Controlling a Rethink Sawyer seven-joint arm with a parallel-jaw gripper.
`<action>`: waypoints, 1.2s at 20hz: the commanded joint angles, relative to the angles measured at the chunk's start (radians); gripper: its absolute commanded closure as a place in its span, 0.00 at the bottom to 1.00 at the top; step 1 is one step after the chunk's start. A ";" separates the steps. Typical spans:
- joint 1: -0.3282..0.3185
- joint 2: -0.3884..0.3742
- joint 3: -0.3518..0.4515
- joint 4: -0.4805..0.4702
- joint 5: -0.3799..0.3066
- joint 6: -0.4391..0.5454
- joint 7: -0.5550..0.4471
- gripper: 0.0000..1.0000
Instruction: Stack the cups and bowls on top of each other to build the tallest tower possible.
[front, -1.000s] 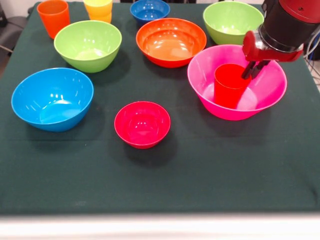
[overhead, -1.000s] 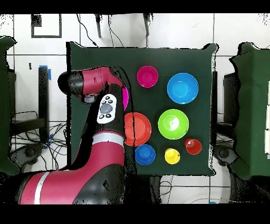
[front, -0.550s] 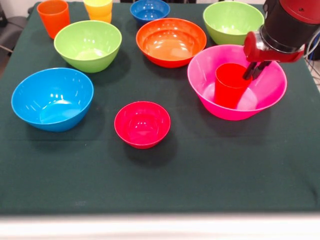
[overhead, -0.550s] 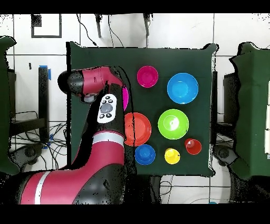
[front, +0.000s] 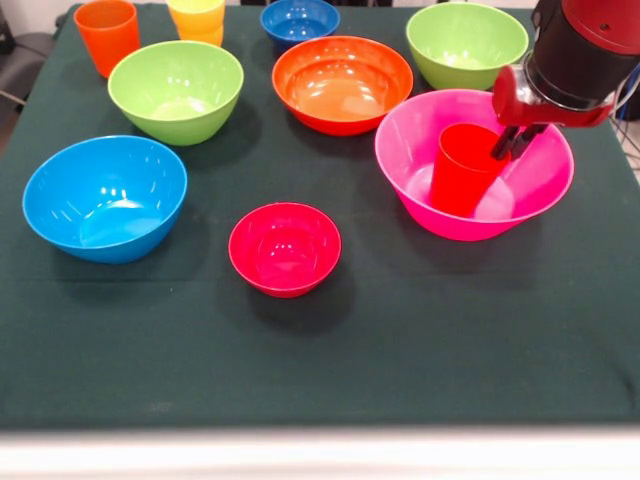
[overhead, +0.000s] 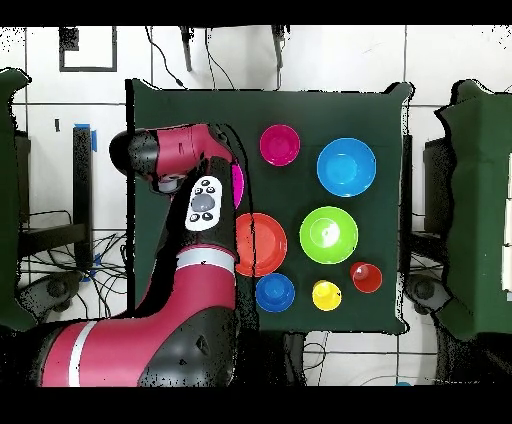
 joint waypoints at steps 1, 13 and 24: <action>0.012 0.084 0.069 0.004 0.013 0.071 0.135 1.00; 0.014 0.076 0.070 0.007 0.019 0.094 0.138 1.00; 0.014 0.062 0.068 0.009 0.020 0.120 0.134 1.00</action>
